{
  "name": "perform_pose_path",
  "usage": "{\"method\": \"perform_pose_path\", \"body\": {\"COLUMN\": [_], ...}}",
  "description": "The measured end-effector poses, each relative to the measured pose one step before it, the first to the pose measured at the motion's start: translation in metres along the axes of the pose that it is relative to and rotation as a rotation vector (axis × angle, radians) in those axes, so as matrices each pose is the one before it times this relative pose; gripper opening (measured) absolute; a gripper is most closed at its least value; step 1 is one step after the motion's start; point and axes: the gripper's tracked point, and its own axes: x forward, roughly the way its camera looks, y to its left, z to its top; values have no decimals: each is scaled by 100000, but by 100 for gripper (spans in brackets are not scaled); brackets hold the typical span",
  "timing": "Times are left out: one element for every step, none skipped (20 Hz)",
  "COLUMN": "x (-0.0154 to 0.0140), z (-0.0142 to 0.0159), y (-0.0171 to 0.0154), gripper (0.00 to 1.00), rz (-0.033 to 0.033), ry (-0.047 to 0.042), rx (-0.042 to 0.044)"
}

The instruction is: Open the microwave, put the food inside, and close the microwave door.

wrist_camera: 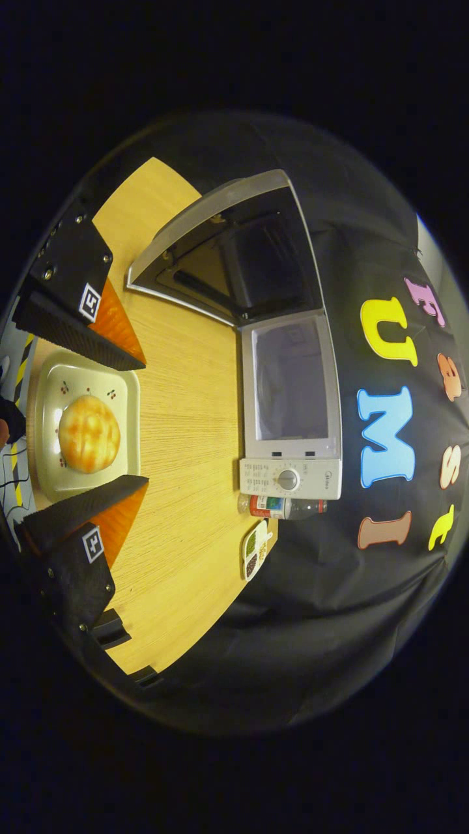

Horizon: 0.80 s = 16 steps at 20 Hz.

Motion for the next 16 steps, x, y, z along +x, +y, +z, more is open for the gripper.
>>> {"method": "perform_pose_path", "body": {"x": [278,224,223,227,114,368,208,297,188,256,241,173,25,-118,-29,-115], "z": [-783,-613,-727,-546,-513,-662,-491,-569,-382,-343,-432,-655,379,17,44,260], "y": [-209,-150,-74,-46,-174,-177,-34,222,59,89,74,76,51,53,143,375], "gripper": [98,98,98,98,98,98,98,98,98,98,98,98,95,89,86,80], "rz": [-1171,-687,-605,-332,-365,-525,21,605,141,191,170,640,241,611,1014,2000], "ry": [1683,1719,1920,1864,1592,1590,1862,1757,1758,1498,2317,2422,-1003,270,-123,-341], "rx": [-680,-581,-548,-501,-184,-16,640,1762,1221,834,390,-544,-1157,-1107,-81,1242]}}
